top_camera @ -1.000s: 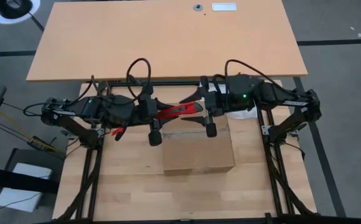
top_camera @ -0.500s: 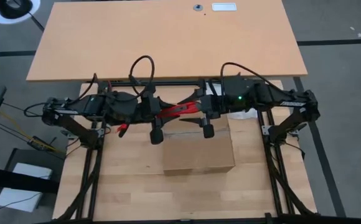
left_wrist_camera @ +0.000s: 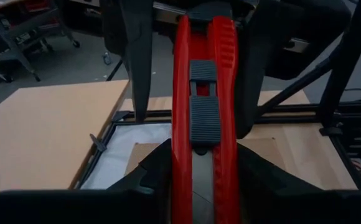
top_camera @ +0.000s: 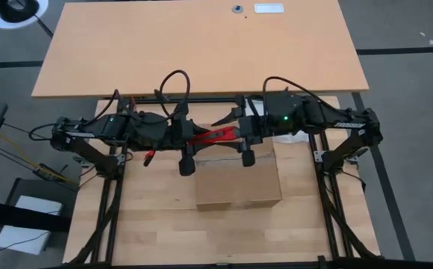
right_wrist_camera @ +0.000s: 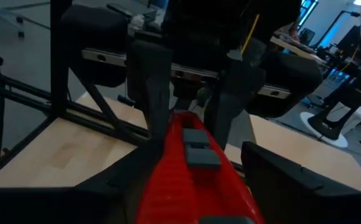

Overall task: Unpack boxes
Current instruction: Open the cardboard box using the red cutter

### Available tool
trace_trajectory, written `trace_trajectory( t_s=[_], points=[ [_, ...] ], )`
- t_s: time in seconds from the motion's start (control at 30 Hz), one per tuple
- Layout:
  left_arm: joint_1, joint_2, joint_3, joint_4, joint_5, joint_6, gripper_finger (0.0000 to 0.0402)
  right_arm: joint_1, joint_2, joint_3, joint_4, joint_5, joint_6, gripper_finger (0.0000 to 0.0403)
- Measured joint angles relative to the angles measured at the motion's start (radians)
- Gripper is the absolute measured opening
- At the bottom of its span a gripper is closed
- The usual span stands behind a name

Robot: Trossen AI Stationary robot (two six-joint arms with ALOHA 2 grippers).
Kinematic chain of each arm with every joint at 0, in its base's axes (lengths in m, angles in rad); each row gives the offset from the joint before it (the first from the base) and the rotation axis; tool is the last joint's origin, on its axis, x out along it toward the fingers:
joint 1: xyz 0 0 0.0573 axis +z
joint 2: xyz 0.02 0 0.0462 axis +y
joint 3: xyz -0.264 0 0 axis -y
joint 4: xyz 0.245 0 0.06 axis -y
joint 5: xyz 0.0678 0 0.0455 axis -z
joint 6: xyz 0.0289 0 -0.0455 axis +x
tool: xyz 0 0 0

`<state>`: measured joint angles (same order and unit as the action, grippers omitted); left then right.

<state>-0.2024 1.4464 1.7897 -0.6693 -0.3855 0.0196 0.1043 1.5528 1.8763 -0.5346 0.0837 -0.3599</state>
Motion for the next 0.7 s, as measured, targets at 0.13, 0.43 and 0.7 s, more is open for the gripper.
trace_trajectory(
  t_s=[0.13, 0.43, 0.7],
  points=[
    [0.0, 0.0, 0.0, 0.0, 0.001, 0.003, 0.013, 0.0, 0.0, 0.0, 0.0, -0.001, 0.0, 0.0207],
    [0.0, 0.0, 0.001, -0.002, -0.007, 0.0, 0.013, 0.0, 0.0, -0.001, -0.001, 0.002, -0.002, 0.0138],
    [0.0, 0.001, 0.001, -0.005, -0.017, 0.002, 0.0178, 0.0, 0.001, -0.001, 0.005, 0.004, 0.0, 0.0138]
  ],
)
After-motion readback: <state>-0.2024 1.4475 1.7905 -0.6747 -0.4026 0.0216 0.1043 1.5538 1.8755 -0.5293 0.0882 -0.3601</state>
